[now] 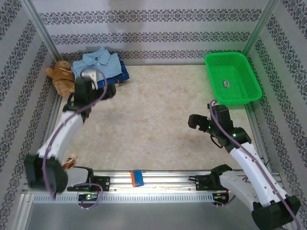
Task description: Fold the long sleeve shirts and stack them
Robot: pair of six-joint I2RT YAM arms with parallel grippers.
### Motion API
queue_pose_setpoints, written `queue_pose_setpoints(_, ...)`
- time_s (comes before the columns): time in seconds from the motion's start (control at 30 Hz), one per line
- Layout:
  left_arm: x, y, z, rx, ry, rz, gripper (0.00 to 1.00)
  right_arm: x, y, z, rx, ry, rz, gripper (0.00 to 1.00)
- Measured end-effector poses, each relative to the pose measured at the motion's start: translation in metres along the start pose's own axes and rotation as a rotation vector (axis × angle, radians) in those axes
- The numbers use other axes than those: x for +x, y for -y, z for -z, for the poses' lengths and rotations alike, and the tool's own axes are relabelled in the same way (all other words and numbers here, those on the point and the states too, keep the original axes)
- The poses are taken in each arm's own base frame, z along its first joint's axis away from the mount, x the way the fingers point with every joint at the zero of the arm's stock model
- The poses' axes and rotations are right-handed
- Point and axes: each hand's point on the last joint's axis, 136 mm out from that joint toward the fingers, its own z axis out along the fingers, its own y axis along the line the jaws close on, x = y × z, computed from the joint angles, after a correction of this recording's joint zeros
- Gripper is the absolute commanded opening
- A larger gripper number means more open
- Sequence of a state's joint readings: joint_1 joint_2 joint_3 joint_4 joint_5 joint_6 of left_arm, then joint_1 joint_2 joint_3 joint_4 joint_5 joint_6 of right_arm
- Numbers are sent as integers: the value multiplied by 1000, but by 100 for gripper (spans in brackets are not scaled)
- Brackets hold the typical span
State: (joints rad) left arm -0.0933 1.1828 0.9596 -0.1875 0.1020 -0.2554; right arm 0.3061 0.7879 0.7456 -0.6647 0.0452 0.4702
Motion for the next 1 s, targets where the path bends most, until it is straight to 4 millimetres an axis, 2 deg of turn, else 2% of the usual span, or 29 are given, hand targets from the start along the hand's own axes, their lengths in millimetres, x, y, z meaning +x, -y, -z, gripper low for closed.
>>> queue_pose_setpoints(0.1,18,-21,40,-64,121,-38,100,6,27,-3,85,85,24,98)
queue_pose_setpoints(0.2,30,-40,50,-144,175,-86,100,4,44,-11,145,175,46,98)
queue_pose_setpoints(0.33,56,-70,21,-242,123,-119,100,6,64,-32,217,248,84,98)
queue_pose_setpoints(0.4,87,-86,3,-270,79,-124,100,4,73,-38,251,268,95,98)
queue_pose_setpoints(0.5,132,-99,-18,-282,18,-144,100,-13,80,-39,284,362,135,98)
queue_pose_setpoints(0.6,157,-105,-41,-271,-1,-168,100,-19,88,-43,312,429,185,98)
queue_pose_setpoints(0.67,163,-105,-52,-251,5,-174,100,-18,99,-45,338,460,184,98)
queue_pose_setpoints(0.77,160,-99,-69,-199,58,-193,99,-14,118,-50,349,520,147,98)
queue_pose_setpoints(0.83,164,-95,-74,-171,53,-201,99,-11,129,-59,357,517,128,98)
queue_pose_setpoints(1.0,146,-82,-74,-102,125,-218,99,-15,132,-92,314,477,127,98)
